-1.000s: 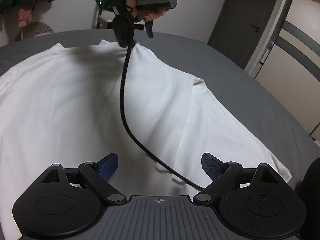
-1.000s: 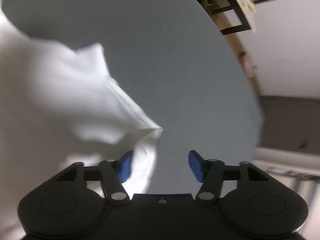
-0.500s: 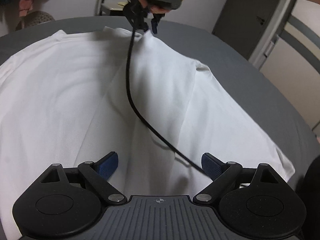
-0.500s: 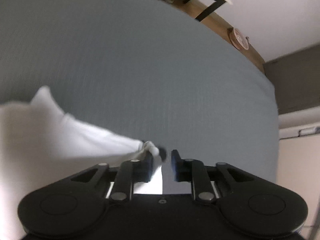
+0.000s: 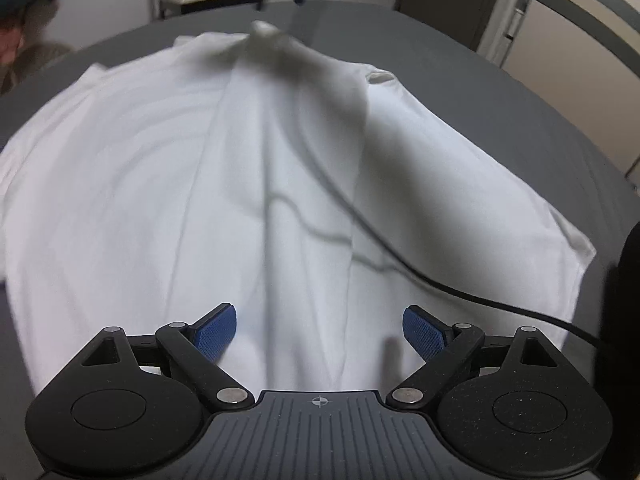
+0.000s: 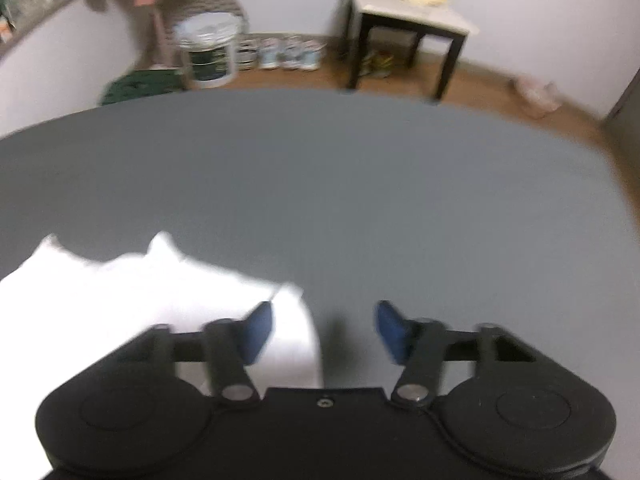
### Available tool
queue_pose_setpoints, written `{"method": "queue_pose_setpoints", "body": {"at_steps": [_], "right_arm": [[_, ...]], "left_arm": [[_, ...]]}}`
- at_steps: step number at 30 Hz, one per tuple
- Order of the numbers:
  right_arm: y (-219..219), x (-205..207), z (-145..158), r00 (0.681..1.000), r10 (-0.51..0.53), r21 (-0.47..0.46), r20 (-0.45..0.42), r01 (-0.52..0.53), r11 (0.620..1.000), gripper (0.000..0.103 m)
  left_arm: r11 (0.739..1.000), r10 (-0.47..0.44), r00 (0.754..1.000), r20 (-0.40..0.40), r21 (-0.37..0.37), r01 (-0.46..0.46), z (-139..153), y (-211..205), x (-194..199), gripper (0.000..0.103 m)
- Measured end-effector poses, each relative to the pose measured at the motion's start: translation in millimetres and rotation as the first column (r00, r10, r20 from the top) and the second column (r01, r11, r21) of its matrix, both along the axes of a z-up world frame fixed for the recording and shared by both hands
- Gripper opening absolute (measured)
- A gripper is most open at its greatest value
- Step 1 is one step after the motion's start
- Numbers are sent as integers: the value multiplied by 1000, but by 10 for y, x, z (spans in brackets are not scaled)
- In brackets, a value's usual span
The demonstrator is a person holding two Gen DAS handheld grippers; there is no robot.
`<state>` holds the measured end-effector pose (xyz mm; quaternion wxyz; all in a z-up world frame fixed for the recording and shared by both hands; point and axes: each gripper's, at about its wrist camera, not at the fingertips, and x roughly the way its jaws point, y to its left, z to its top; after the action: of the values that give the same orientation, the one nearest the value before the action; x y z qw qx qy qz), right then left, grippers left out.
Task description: Fold clothes
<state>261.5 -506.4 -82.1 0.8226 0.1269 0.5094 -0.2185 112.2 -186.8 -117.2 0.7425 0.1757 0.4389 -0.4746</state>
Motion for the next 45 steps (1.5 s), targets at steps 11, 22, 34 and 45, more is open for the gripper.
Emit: {"method": "queue_pose_setpoints", "body": {"at_steps": [11, 22, 34, 45], "right_arm": [[187, -742, -345, 971, -77, -109, 227, 104, 989, 51], [2657, -2282, 67, 716, 658, 40, 232, -683, 730, 51], [4276, -3011, -385, 612, 777, -353, 147, -701, 619, 45], [4428, -2828, -730, 499, 867, -506, 11, -745, 435, 10]], "left_arm": [[975, 171, 983, 65, 131, -178, 166, 694, 180, 91], [935, 346, 932, -103, -46, -352, 403, 1279, 441, 90], [956, 264, 961, -81, 153, -249, 161, 966, 194, 48], [956, 246, 968, -45, 173, -235, 111, 925, 88, 4]]}}
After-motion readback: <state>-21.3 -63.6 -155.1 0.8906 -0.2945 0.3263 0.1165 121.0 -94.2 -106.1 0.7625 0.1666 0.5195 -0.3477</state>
